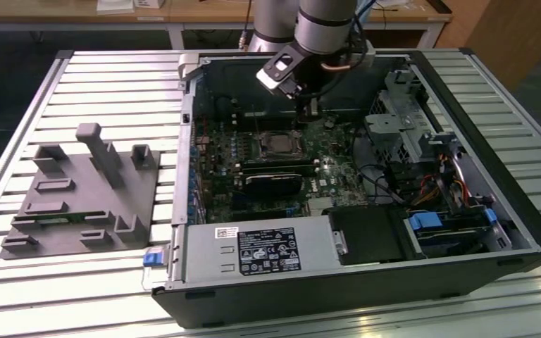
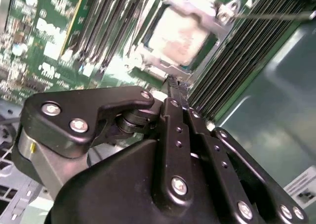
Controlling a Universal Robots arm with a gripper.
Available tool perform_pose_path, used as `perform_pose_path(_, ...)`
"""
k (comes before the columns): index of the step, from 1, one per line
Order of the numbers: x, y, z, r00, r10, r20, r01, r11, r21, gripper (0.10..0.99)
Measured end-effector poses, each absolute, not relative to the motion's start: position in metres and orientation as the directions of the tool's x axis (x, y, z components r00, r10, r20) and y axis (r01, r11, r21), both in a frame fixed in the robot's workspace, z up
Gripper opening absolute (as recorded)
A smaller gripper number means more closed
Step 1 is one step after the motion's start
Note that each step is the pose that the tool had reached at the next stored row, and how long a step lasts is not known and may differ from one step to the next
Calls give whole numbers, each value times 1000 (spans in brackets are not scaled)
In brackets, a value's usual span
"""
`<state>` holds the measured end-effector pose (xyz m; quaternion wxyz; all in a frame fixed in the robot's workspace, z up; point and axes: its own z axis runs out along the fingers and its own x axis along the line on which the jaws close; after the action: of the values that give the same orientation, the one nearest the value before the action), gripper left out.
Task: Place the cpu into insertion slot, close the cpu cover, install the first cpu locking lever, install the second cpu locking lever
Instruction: 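Close the cpu cover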
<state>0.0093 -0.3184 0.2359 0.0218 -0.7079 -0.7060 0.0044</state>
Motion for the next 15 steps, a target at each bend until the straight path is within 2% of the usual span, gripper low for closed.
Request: perform_pose_path(15, -19, -327, 227, -1, 999, 49, 1000, 1, -8, 106)
